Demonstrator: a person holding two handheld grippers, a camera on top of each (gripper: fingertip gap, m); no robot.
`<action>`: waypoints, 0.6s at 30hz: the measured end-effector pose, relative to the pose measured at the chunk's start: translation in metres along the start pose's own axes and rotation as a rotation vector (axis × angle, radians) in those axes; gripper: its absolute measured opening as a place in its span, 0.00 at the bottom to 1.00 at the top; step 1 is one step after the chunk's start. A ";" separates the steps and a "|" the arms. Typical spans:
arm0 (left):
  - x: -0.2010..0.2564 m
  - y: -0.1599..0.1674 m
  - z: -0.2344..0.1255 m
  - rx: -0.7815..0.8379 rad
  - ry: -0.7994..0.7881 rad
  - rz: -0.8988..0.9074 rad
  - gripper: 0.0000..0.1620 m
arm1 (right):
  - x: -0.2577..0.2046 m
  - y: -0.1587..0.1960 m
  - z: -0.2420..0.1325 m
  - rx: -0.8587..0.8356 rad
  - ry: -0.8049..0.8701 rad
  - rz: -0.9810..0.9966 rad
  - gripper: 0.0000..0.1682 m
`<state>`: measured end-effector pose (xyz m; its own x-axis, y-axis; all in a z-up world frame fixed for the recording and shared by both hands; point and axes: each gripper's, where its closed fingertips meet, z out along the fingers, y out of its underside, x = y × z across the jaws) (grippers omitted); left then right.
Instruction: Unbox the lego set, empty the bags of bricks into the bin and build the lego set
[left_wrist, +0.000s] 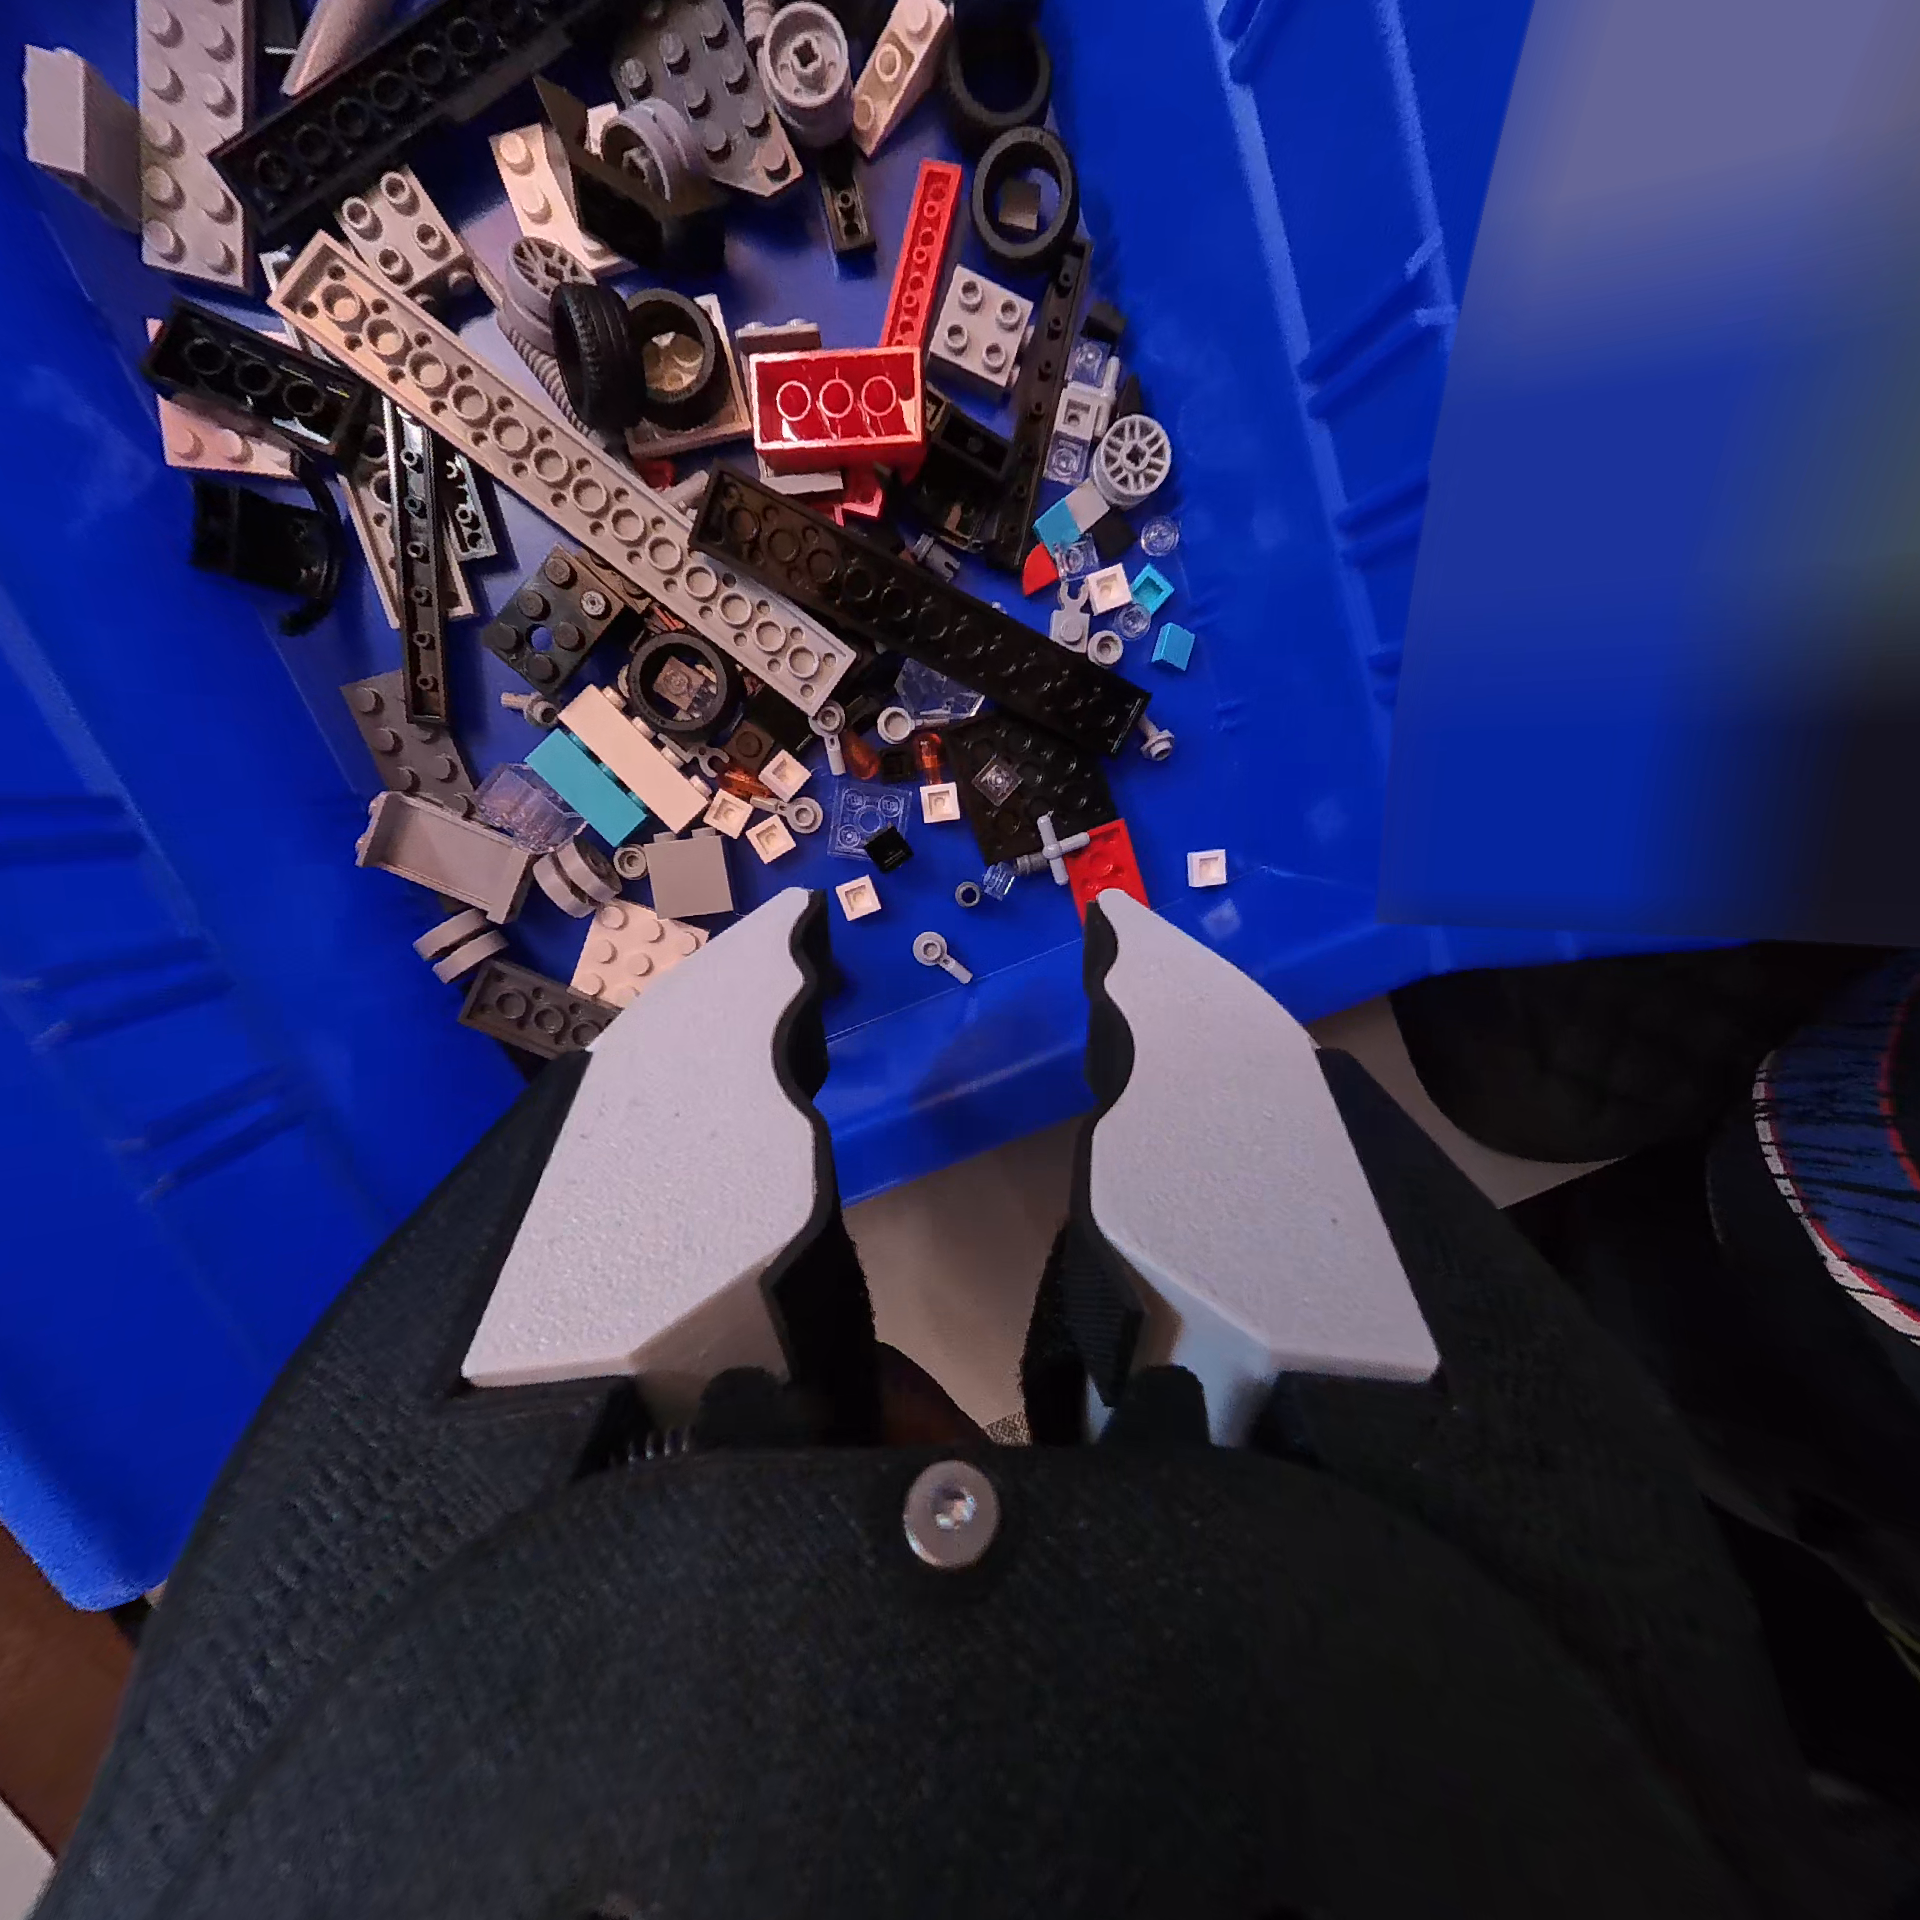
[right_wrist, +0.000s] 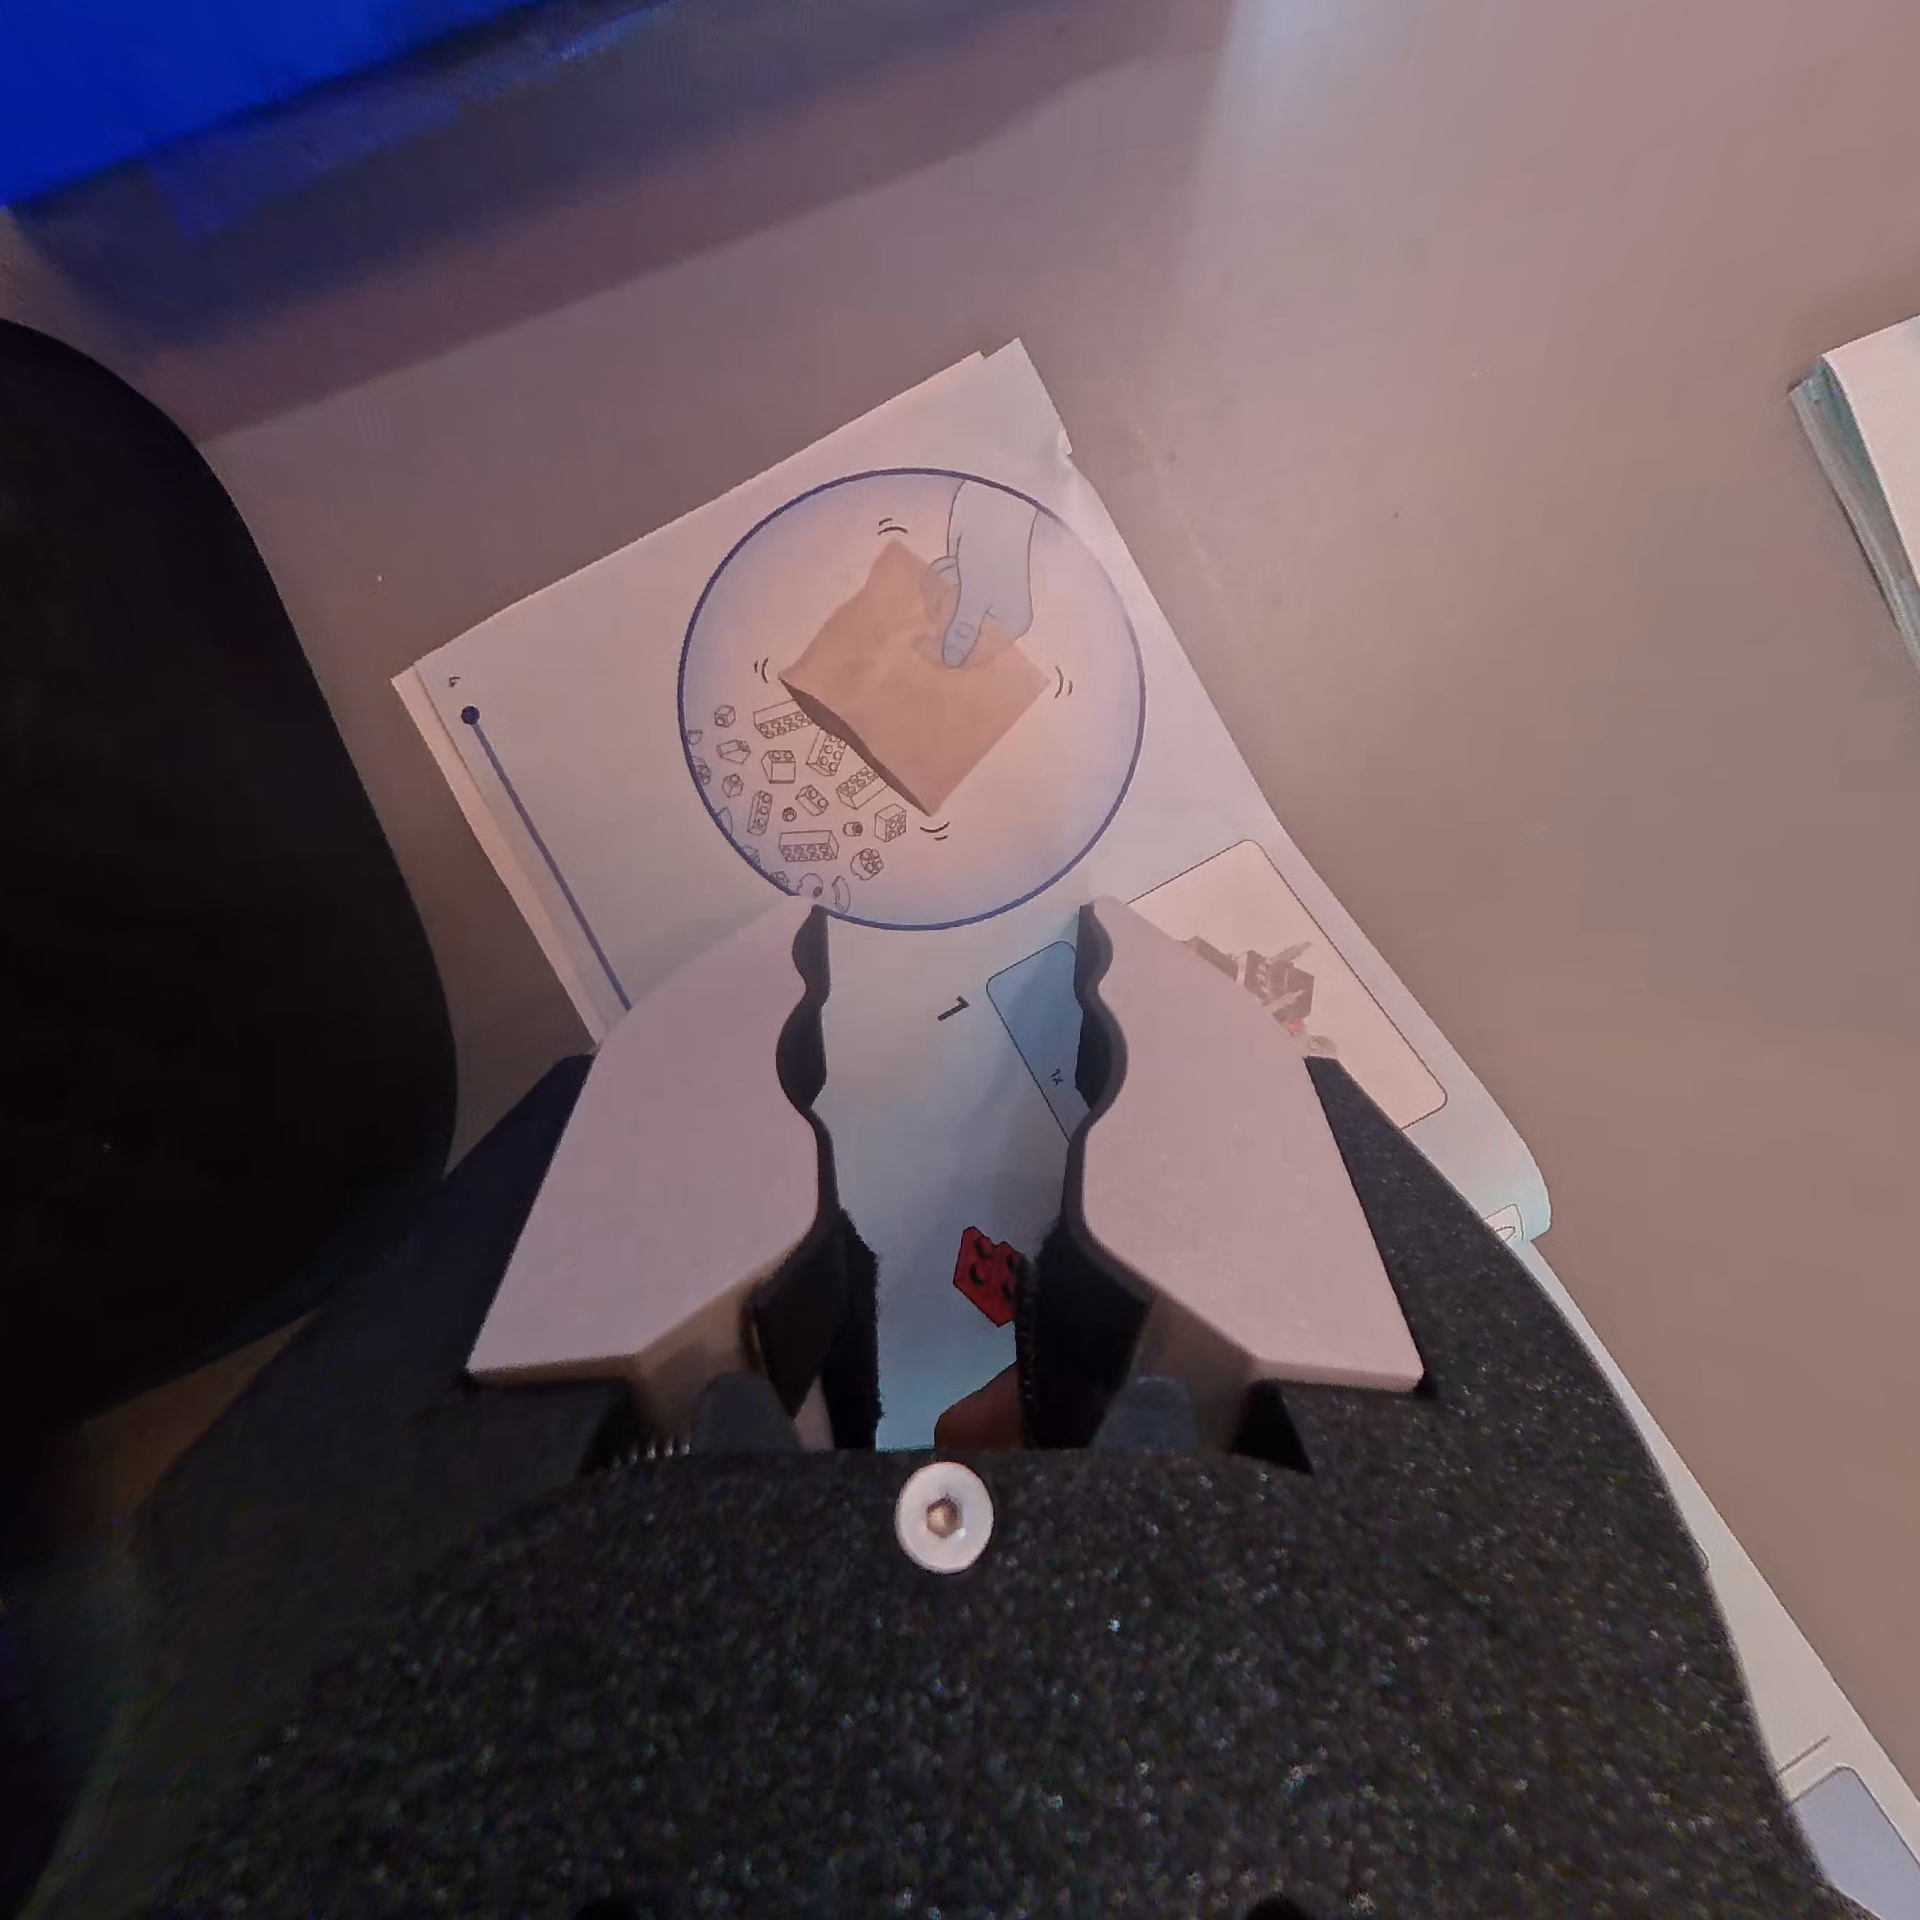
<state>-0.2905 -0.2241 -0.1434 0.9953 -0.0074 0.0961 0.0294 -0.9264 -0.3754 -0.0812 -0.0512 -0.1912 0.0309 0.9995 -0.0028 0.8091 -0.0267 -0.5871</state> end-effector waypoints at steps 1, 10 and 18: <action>0.000 -0.001 0.000 0.002 0.002 -0.002 0.29 | 0.000 0.000 0.000 0.001 0.000 0.000 0.27; 0.007 -0.004 -0.001 0.019 0.040 0.003 0.29 | 0.000 0.000 0.000 0.002 0.000 -0.002 0.27; 0.020 0.010 -0.025 0.057 0.082 0.003 0.29 | 0.001 -0.001 0.000 0.008 0.008 0.010 0.27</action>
<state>-0.2728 -0.2425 -0.1221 0.9846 -0.0431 0.1696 0.0340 -0.9036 -0.4270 -0.0819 -0.0502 -0.1908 0.0439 0.9990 -0.0021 0.8038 -0.0365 -0.5938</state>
